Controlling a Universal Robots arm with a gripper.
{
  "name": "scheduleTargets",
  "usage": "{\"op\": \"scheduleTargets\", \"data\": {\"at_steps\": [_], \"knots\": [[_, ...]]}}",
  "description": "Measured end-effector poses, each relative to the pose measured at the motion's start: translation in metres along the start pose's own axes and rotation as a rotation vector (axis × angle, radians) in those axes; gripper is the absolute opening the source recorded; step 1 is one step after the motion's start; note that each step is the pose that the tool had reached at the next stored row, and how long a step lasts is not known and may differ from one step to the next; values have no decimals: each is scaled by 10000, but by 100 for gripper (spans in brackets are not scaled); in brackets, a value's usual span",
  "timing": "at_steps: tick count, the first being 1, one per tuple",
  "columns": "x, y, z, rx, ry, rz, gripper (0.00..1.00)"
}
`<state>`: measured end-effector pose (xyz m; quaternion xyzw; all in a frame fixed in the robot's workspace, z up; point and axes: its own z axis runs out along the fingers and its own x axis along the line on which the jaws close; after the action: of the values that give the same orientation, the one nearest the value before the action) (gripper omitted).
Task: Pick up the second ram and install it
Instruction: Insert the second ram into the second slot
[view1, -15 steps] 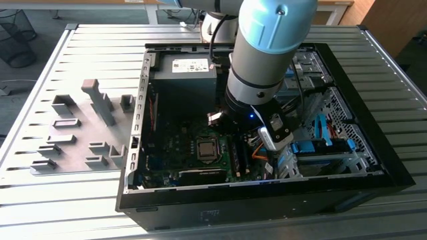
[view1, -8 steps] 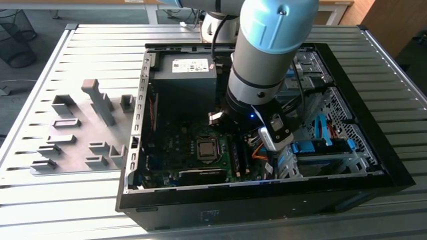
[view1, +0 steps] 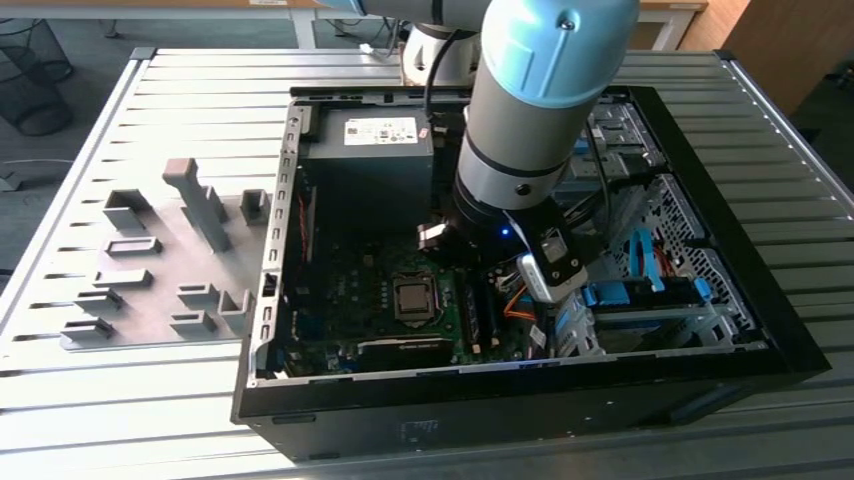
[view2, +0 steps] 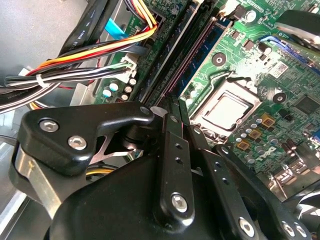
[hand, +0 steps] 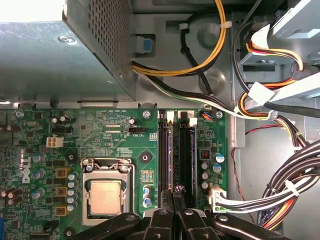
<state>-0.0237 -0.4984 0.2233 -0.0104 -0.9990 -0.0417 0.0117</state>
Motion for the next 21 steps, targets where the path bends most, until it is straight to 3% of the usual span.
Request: {"op": "scheduleTargets", "data": {"at_steps": [21], "knots": [[-2,-3,31,3,-2,25,12]]}}
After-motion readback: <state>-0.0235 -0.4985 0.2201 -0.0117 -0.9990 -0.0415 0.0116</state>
